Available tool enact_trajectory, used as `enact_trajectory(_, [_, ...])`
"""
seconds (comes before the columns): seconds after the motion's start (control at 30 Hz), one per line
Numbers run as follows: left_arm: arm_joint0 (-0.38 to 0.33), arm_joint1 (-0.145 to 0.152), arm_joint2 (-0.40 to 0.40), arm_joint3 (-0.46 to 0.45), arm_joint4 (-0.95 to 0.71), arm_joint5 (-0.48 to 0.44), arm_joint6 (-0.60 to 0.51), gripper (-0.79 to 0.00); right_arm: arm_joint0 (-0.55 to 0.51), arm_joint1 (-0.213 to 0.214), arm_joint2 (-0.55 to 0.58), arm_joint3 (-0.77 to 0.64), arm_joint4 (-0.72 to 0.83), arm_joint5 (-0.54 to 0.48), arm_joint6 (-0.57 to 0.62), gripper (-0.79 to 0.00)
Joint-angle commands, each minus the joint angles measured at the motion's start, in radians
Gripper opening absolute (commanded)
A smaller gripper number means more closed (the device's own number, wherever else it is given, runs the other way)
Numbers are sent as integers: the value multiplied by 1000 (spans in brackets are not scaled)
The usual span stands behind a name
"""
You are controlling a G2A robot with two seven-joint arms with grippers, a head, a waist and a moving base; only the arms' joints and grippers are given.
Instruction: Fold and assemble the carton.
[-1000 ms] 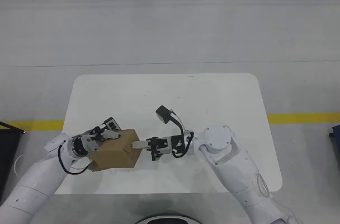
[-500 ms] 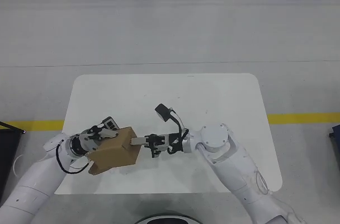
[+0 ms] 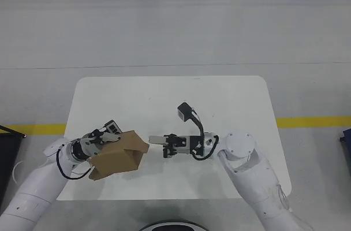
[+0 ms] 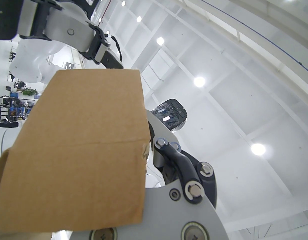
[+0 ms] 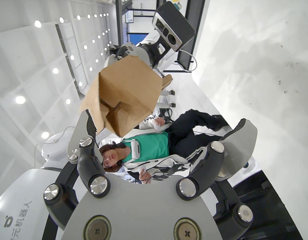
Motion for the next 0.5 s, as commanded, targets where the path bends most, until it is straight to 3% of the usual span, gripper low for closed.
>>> enact_trajectory(0.0, [2,-1,-5,-2,8,7,5,-785,-24,5,32,-5,18,-26,-3,0])
enact_trajectory(0.2, [11,-4,-19,-29,17,21,18,-785,-77,18,75,-30,48,-71,8,0])
enact_trajectory(0.47, [22,-11,-16,-48,56,22,40,-785,-9,18,-27,-25,-28,-7,12,0])
